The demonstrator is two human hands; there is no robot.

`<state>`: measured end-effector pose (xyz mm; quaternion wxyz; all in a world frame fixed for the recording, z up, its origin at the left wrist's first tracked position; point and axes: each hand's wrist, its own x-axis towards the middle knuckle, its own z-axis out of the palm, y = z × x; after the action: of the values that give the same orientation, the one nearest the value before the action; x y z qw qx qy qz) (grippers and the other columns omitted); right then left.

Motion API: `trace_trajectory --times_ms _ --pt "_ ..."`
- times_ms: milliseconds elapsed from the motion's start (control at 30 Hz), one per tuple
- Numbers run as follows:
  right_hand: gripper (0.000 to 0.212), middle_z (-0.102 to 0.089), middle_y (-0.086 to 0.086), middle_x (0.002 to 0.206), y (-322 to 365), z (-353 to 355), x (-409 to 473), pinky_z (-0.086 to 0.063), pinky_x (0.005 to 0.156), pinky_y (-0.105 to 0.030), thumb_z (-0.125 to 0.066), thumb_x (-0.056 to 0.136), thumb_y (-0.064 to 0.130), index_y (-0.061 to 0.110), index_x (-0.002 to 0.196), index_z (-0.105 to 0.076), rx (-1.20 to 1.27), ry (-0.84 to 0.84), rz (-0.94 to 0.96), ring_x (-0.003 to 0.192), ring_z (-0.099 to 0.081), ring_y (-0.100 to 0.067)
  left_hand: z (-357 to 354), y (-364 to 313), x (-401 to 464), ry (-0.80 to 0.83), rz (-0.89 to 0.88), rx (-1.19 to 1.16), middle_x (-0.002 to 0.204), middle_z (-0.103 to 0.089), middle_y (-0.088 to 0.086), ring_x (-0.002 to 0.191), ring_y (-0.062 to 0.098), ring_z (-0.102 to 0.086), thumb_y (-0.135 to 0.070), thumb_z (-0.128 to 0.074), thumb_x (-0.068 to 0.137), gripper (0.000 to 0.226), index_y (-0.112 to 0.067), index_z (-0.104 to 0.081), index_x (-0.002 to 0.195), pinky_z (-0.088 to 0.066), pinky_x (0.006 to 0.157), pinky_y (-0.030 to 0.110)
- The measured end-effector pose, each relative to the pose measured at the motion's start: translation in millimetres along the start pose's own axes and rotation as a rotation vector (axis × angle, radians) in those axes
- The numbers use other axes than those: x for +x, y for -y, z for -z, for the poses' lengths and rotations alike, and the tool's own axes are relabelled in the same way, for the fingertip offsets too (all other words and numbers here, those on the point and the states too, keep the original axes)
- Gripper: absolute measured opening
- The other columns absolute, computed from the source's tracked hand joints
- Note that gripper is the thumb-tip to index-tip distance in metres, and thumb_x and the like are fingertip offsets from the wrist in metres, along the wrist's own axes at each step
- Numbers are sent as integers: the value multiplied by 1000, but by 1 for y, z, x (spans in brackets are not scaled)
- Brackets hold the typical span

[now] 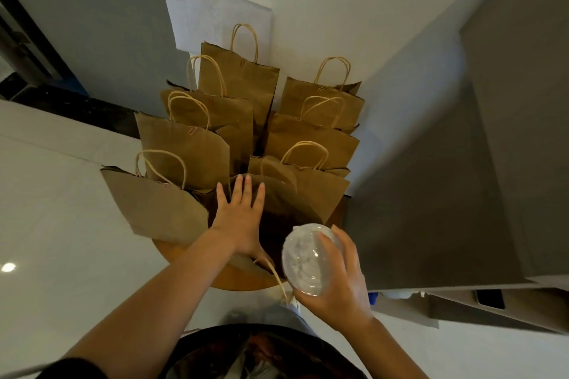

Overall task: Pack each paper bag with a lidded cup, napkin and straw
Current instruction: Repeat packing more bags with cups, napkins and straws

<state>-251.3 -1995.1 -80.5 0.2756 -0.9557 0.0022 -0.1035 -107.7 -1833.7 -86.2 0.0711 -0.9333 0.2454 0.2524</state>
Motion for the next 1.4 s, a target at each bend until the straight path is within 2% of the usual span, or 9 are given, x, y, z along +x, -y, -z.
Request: trace_trajectory --times_ms 133,233,500,667,833,967,1133,1267,1400 --pt "90 -32 -6 139 -5 4 1 -53 80 -29 -70 61 64 22 133 -33 -86 84 -55 123 -41 -22 3 -5 -1 14 -45 45 152 28 19 138 39 27 -82 -64 52 146 -13 25 145 8 109 62" --pt "86 -9 2 147 6 5 26 -43 98 -31 -64 73 63 32 137 -17 -143 322 -159 134 -24 -22 2 -9 -5 13 -66 76 152 26 20 139 39 27 -81 -62 55 143 -11 24 145 10 109 62" --pt "82 -14 -12 147 8 -51 78 -37 103 -46 -63 79 52 22 141 -20 -413 707 -160 127 -29 -36 3 -2 -14 5 -93 42 152 25 21 139 38 27 -78 -66 57 142 -7 21 146 10 110 60" --pt "83 11 -18 154 -13 -86 82 -28 109 -48 -53 91 43 28 149 5 -475 888 -215 137 -11 -44 4 -3 -15 6 -110 47 152 25 22 139 38 27 -78 -66 56 143 -8 20 146 11 110 59" --pt "92 14 -19 154 -21 -111 86 -30 107 -48 -54 90 48 30 148 14 -473 878 -211 137 -12 -43 3 -1 -16 39 -103 57 153 23 23 140 38 26 -77 -65 59 140 -7 20 146 9 110 59" --pt "84 18 -16 155 -30 -121 82 -18 112 -51 -44 92 55 31 148 14 -441 921 -229 142 -1 -40 5 1 -15 43 -108 62 153 23 22 139 38 26 -77 -64 59 139 -8 19 147 11 110 59" --pt "89 24 -12 155 -38 -127 72 -11 116 -52 -50 92 48 32 147 18 -471 929 -216 143 10 -37 2 2 -14 38 -100 61 153 23 21 139 37 26 -80 -62 57 139 -11 18 147 14 108 58" --pt "99 26 -15 153 -32 -124 73 -8 114 -54 -53 86 57 30 146 22 -515 949 -209 142 13 -41 6 0 -16 64 -90 58 153 23 21 139 38 27 -80 -64 55 142 -10 17 147 13 109 60" --pt "98 14 -15 156 -19 -107 80 -9 114 -55 -47 84 67 22 150 10 -521 991 -233 143 7 -39 20 -1 -20 19 -99 63 158 4 18 142 37 18 -43 -59 88 93 -11 3 150 5 112 59"
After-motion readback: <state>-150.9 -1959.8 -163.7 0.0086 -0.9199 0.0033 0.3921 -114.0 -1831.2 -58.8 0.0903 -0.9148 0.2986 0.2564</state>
